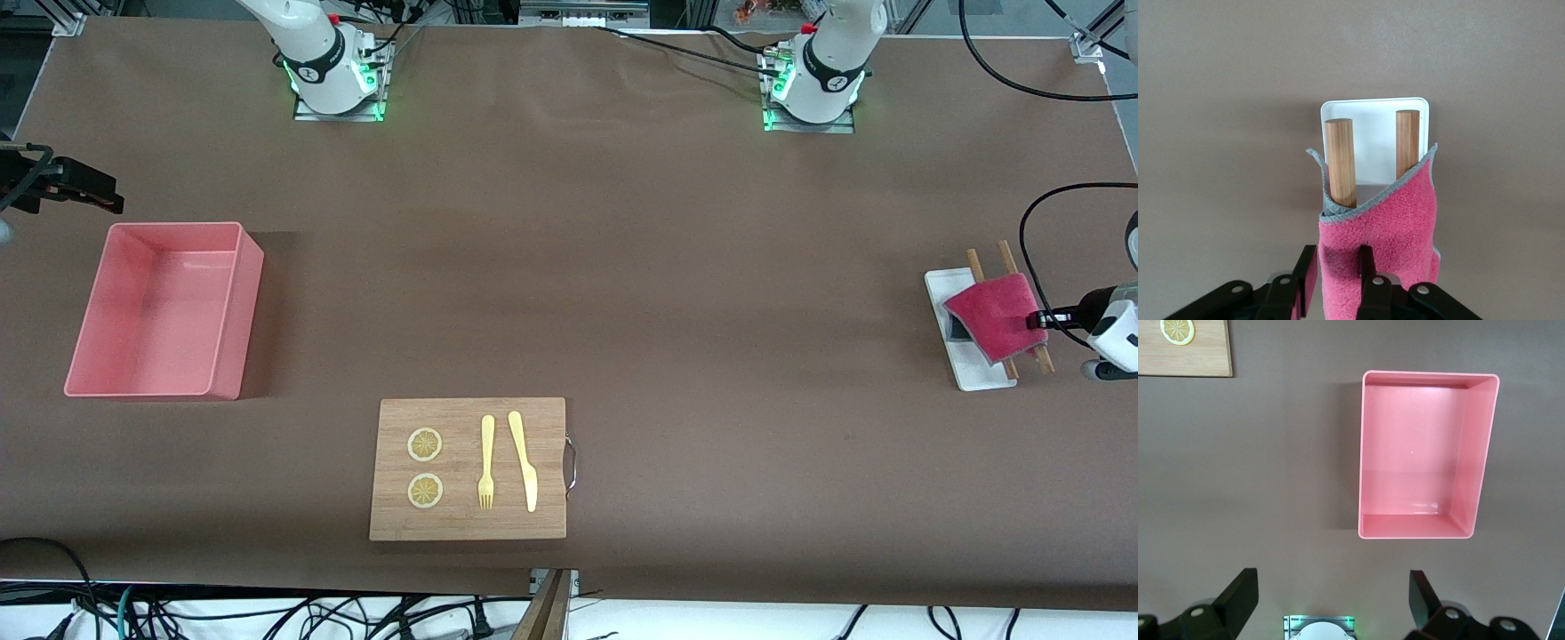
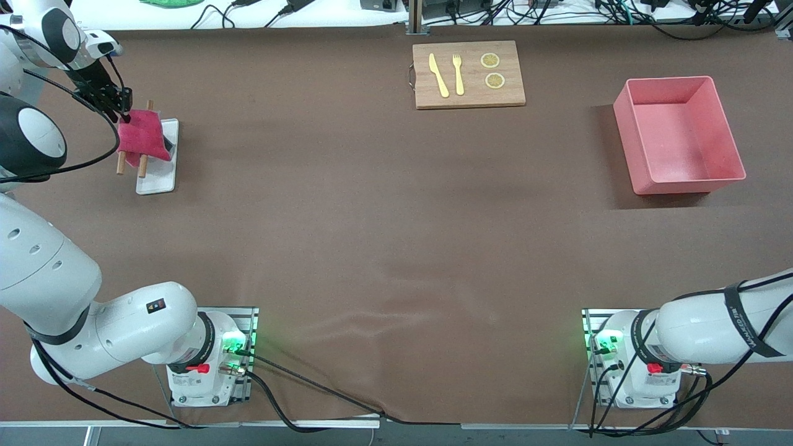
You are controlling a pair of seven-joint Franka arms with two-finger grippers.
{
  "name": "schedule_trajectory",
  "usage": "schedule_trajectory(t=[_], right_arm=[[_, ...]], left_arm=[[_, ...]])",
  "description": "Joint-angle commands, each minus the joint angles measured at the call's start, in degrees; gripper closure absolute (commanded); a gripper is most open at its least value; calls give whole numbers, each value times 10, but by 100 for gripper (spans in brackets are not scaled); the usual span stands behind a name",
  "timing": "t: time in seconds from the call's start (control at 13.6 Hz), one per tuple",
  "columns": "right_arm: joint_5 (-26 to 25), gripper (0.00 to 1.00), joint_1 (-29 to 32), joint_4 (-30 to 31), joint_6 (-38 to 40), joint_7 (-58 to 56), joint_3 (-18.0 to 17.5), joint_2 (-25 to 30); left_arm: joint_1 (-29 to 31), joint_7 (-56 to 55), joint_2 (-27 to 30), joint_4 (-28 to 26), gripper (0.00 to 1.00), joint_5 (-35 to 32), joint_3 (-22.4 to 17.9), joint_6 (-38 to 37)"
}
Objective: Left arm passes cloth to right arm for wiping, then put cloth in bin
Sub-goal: 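Grasp the pink cloth on the stick holder with the left gripper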
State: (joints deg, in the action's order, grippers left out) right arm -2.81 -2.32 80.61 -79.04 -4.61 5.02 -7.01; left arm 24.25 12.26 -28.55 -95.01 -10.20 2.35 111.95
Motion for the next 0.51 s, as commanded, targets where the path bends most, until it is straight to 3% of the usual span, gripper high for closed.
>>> schedule_trajectory(t=[0.0,0.15,0.44], right_arm=[[-6,0,5,-3,1,0,-4,1],[-6,0,5,-3,1,0,-4,1],[-5,0,5,-3,1,0,-4,1]], left_arm=[[3,10,-4,7,74,-6,5,2],[3,10,-4,7,79,-6,5,2],[3,10,-3,7,100,-6,5,2]])
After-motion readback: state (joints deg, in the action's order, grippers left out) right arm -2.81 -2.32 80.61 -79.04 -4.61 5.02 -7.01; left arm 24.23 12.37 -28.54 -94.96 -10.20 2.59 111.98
